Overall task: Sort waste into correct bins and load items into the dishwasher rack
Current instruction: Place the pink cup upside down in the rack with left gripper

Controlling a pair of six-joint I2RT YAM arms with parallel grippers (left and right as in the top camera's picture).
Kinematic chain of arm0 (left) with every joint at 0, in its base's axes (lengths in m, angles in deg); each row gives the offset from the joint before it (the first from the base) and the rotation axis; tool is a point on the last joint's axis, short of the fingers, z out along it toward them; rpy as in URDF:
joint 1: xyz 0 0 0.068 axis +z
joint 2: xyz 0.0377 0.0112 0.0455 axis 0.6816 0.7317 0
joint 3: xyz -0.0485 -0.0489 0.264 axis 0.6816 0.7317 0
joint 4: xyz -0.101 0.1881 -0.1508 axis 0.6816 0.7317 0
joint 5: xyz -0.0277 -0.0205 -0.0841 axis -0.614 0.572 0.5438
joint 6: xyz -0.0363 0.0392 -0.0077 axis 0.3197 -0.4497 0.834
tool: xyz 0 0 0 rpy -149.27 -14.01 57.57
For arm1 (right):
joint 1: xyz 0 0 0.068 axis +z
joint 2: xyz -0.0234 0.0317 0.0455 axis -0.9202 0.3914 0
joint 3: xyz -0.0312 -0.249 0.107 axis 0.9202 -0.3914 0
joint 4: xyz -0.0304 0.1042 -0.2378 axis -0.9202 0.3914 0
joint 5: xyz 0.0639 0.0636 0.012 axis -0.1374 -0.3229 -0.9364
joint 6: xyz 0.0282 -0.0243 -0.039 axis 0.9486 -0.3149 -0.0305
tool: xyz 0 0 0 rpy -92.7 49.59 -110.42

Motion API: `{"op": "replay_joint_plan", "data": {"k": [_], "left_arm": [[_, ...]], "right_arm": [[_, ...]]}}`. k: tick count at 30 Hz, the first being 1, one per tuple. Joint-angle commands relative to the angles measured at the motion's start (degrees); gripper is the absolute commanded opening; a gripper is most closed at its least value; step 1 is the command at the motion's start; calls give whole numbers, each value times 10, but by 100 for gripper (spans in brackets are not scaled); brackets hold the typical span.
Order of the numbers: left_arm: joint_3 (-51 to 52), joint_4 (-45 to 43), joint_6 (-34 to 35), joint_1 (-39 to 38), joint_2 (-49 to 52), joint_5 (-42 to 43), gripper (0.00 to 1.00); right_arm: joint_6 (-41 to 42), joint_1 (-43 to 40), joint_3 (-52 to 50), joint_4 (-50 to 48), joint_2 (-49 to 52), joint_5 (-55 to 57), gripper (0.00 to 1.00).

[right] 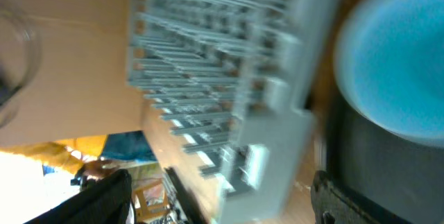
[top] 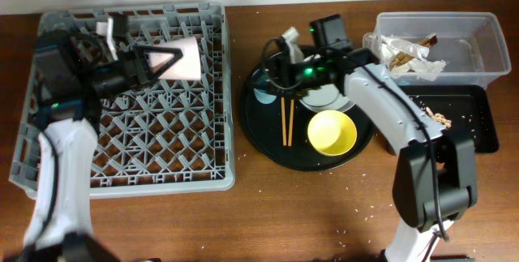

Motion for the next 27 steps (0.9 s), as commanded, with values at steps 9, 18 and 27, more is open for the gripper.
{"op": "replay_joint_plan", "data": {"k": [9, 18, 27], "left_arm": [[-8, 440, -154, -143, -105, -746, 59], [-6, 448, -154, -217, 68, -768, 55], [-42, 456, -153, -222, 88, -807, 92]], "right_arm": [[-121, -54, 2, 170, -56, 288, 86], [-121, -52, 2, 172, -56, 287, 86], [-23, 24, 2, 86, -48, 341, 86]]}}
